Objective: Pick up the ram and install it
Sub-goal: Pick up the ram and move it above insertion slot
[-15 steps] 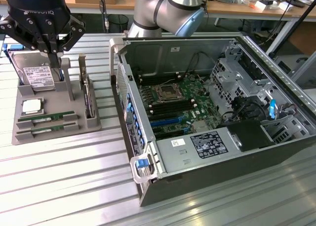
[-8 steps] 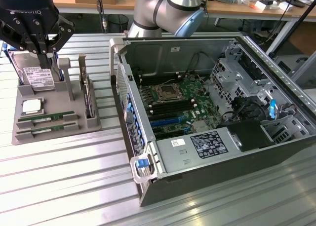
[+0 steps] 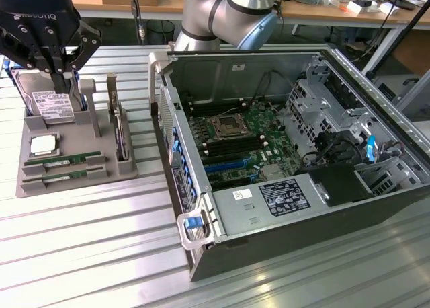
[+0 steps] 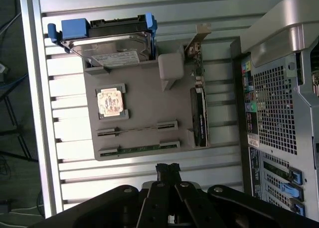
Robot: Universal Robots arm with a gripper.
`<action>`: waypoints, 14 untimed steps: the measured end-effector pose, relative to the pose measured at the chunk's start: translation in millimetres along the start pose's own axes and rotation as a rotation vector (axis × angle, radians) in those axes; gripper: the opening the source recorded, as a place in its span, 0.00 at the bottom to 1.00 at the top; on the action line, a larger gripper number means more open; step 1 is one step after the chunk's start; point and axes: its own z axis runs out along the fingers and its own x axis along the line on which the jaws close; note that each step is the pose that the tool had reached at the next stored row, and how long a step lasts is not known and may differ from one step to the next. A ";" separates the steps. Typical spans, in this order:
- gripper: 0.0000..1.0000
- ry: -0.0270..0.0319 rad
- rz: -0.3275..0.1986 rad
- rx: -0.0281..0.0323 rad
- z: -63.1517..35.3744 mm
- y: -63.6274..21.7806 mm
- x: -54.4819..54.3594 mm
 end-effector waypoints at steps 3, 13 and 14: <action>0.10 0.0000 0.000 -0.0001 0.0 0.0 0.0; 0.10 0.0068 -0.154 -0.0038 0.0 0.0 0.0; 0.10 0.0075 -0.171 -0.0042 0.0 0.0 0.0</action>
